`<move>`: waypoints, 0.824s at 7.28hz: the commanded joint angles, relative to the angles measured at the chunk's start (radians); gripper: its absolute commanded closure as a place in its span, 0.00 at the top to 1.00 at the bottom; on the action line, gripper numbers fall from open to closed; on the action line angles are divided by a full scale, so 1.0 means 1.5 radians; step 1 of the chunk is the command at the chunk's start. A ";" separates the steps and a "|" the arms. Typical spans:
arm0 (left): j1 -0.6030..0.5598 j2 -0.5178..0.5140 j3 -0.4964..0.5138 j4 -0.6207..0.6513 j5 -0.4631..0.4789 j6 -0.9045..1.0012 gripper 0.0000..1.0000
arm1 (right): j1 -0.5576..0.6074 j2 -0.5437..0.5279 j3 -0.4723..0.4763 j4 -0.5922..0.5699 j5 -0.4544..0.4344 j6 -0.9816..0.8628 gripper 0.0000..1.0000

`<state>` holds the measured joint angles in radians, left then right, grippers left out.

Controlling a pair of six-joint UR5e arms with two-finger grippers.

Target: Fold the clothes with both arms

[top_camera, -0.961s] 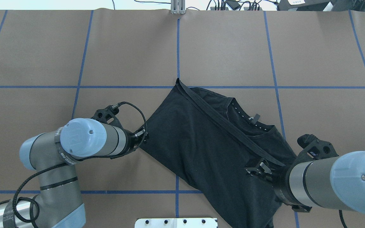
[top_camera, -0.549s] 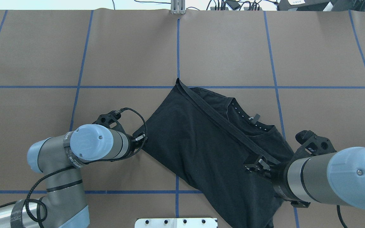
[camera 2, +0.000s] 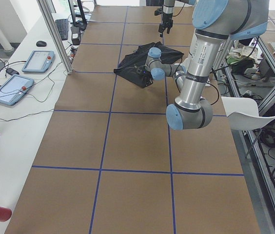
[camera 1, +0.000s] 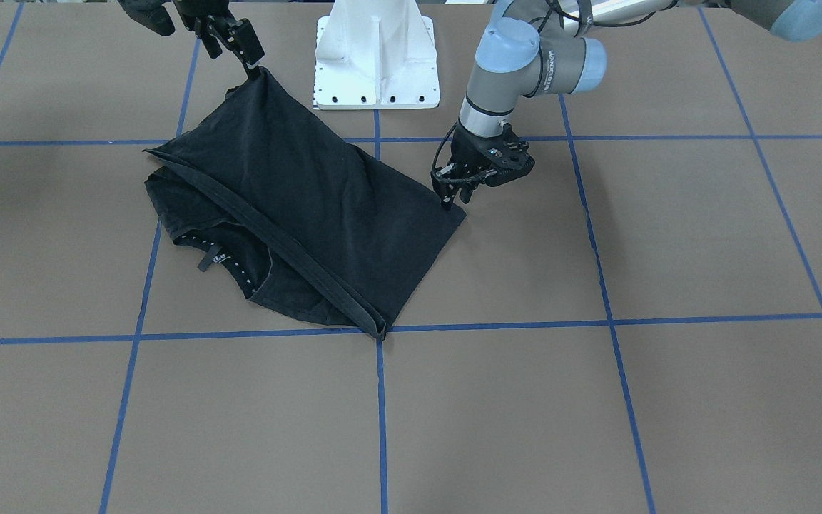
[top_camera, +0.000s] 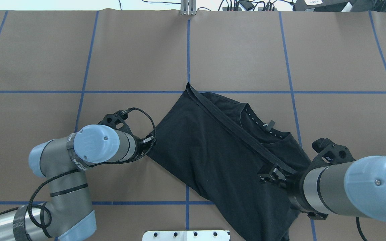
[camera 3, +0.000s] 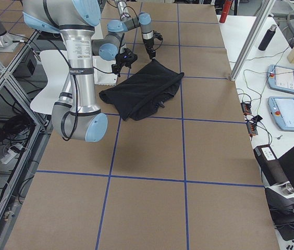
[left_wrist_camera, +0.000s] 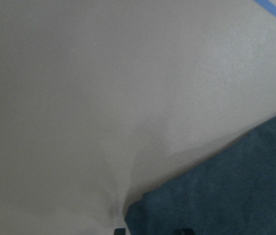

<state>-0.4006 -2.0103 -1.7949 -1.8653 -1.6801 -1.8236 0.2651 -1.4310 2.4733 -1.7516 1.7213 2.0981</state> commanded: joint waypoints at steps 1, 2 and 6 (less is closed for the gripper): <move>-0.003 -0.001 0.018 -0.001 0.001 0.004 0.49 | 0.000 0.000 -0.004 0.000 0.000 -0.001 1.00; -0.002 -0.003 0.026 -0.002 0.001 0.004 0.49 | 0.000 0.000 -0.005 0.000 0.000 -0.001 1.00; -0.002 -0.007 0.041 -0.005 0.000 0.000 0.19 | 0.002 0.000 -0.009 0.000 0.000 -0.001 1.00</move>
<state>-0.4035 -2.0186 -1.7433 -1.8707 -1.6796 -1.8190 0.2680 -1.4312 2.4614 -1.7517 1.7211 2.0969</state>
